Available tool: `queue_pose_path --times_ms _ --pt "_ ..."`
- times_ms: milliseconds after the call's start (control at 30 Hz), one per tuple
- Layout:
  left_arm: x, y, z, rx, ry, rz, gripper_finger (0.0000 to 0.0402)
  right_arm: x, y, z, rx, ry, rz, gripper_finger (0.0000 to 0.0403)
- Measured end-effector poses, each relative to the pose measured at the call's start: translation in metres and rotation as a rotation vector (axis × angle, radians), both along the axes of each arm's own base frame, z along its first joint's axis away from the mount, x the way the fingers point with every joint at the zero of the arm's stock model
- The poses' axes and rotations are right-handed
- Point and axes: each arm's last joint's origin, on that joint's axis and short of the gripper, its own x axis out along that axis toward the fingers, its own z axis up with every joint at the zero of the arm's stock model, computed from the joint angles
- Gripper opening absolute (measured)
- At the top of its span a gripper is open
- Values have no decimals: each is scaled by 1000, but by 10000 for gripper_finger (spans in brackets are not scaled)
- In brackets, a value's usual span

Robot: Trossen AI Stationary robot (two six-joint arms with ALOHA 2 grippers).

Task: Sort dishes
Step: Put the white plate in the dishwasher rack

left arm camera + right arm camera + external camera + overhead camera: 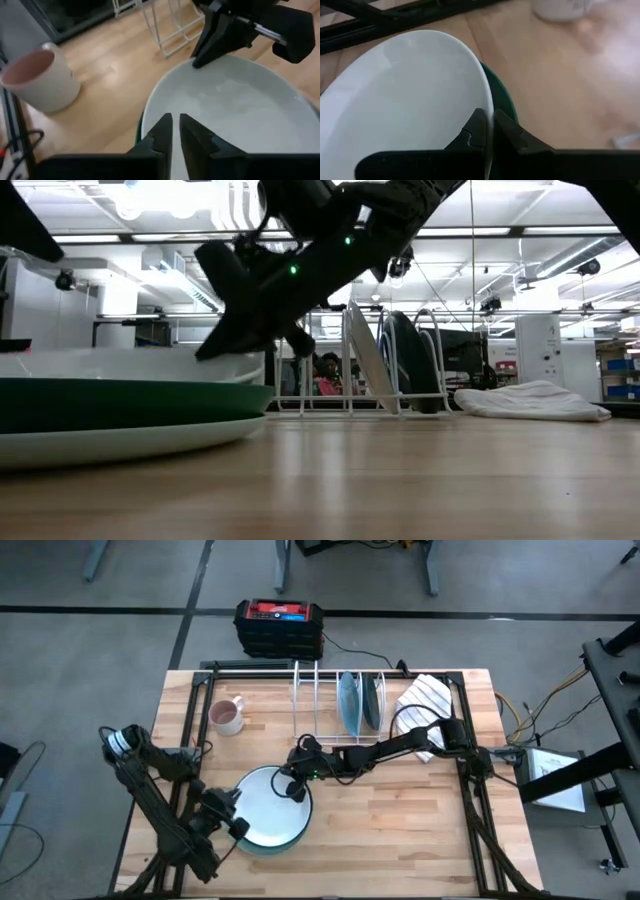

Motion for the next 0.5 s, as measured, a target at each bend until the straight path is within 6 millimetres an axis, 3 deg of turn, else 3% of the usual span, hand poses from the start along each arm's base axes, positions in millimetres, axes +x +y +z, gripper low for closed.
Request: queue_pose_path --times_ms 333,500 --pt "-16 20 27 -140 -115 24 116 -6 20 44 -286 -68 64 0" --pt "-20 27 34 -206 -176 65 150 -9 29 56 -404 -88 47 0"
